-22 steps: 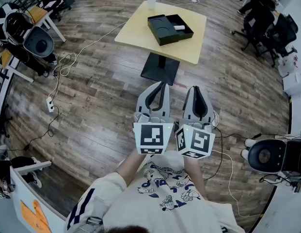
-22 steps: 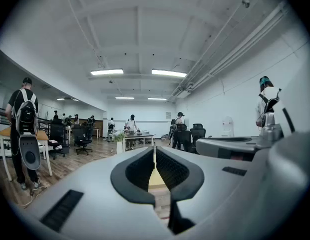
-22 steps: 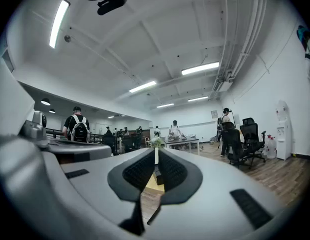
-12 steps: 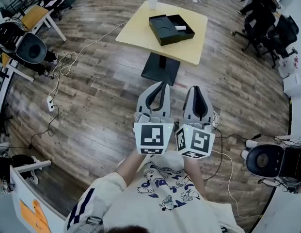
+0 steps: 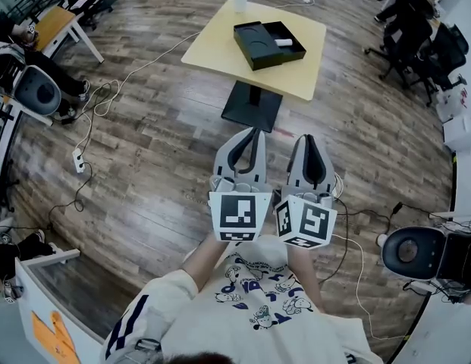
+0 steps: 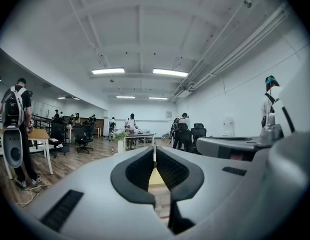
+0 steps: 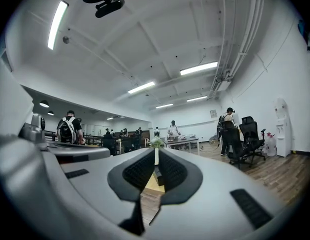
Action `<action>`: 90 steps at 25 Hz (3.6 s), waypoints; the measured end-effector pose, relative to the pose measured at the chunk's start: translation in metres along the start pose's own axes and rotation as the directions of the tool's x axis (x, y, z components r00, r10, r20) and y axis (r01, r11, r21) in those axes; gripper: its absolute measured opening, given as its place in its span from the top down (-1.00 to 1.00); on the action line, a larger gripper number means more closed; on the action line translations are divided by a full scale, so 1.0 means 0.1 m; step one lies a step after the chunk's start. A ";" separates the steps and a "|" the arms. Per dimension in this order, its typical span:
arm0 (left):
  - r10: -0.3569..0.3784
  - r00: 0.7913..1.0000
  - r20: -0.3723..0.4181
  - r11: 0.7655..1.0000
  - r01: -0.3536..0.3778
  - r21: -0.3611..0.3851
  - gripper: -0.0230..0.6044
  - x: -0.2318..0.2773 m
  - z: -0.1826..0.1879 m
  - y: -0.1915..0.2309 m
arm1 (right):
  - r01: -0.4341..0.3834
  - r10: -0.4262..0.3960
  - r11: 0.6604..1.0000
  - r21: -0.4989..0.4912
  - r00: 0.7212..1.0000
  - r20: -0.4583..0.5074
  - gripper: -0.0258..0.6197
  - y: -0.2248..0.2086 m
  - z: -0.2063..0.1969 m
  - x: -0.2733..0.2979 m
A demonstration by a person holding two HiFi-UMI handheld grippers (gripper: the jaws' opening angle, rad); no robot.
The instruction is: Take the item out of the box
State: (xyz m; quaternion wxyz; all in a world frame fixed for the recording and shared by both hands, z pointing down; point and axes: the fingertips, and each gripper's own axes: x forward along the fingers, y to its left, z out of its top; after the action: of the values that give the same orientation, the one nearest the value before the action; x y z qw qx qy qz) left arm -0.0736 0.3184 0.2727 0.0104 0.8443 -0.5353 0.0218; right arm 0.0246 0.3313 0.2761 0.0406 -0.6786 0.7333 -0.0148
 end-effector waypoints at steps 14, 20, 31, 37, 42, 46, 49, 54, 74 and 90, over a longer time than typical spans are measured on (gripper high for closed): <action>-0.006 1.000 -0.024 1.000 0.006 -0.001 0.84 0.56 -0.08 0.09 | -0.001 0.002 1.000 0.028 1.000 -0.024 0.79 -0.19 -0.14 0.52; -0.020 1.000 -0.015 1.000 0.020 -0.007 0.84 1.02 -0.04 0.19 | -0.004 0.004 1.000 0.002 1.000 -0.024 0.79 -0.29 -0.11 0.97; -0.073 0.997 -0.018 0.997 0.072 -0.011 0.84 1.62 -0.02 0.17 | 0.048 -0.047 0.999 0.001 0.998 -0.031 0.79 -0.59 -0.13 1.41; -0.056 0.998 -0.028 0.998 0.056 -0.025 0.84 1.84 -0.04 0.19 | 0.046 -0.046 0.999 0.006 0.998 -0.046 0.79 -0.74 -0.18 1.61; -0.020 0.999 -0.044 1.000 0.019 -0.024 0.84 2.12 -0.08 0.24 | 0.027 -0.027 1.000 0.011 0.998 -0.064 0.79 -0.90 -0.23 1.89; 0.013 0.998 -0.056 1.000 -0.015 -0.025 0.84 2.36 -0.09 0.36 | -0.003 0.005 1.000 0.016 0.997 -0.078 0.79 -0.94 -0.26 2.18; 0.034 0.998 -0.059 0.999 -0.036 -0.020 0.84 2.57 -0.10 0.41 | -0.033 0.034 0.999 0.014 0.996 -0.083 0.79 -0.98 -0.29 2.40; 0.067 0.995 -0.070 0.997 -0.068 -0.020 0.84 2.99 -0.11 0.46 | -0.075 0.076 0.997 0.014 0.992 -0.100 0.79 -1.13 -0.33 2.80; 0.180 0.977 -0.115 0.983 -0.184 -0.024 0.84 4.37 -0.04 0.66 | -0.205 0.208 0.978 0.036 0.967 -0.145 0.79 -1.63 -0.33 4.30; 0.227 0.945 -0.234 0.970 -0.242 -0.038 0.84 4.77 -0.48 0.83 | -0.340 0.333 0.940 0.027 0.900 -0.281 0.78 -1.66 -0.84 4.87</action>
State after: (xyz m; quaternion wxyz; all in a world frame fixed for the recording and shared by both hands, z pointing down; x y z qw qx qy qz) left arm 0.0532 -0.1463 0.3431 0.0970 0.7658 -0.6275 0.1021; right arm 0.1463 -0.1697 0.3532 -0.0701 -0.5330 0.8378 -0.0955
